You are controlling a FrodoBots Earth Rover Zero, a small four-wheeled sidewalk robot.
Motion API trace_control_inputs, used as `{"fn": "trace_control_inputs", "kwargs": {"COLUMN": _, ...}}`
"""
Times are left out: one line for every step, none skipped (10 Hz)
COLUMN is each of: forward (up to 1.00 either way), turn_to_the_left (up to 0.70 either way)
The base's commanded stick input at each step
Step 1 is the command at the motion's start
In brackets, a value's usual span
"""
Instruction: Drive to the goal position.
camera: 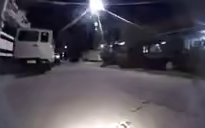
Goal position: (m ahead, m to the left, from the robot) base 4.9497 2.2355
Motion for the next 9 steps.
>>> {"fn": "trace_control_inputs", "kwargs": {"forward": 0.7, "turn_to_the_left": 0.05}}
{"fn": "trace_control_inputs", "kwargs": {"forward": 0.7, "turn_to_the_left": 0.05}}
{"fn": "trace_control_inputs", "kwargs": {"forward": 0.7, "turn_to_the_left": 0.05}}
{"fn": "trace_control_inputs", "kwargs": {"forward": 0.7, "turn_to_the_left": 0.05}}
{"fn": "trace_control_inputs", "kwargs": {"forward": 0.7, "turn_to_the_left": 0.05}}
{"fn": "trace_control_inputs", "kwargs": {"forward": 0.7, "turn_to_the_left": 0.05}}
{"fn": "trace_control_inputs", "kwargs": {"forward": 0.7, "turn_to_the_left": 0.05}}
{"fn": "trace_control_inputs", "kwargs": {"forward": 0.7, "turn_to_the_left": 0.05}}
{"fn": "trace_control_inputs", "kwargs": {"forward": 0.7, "turn_to_the_left": 0.05}}
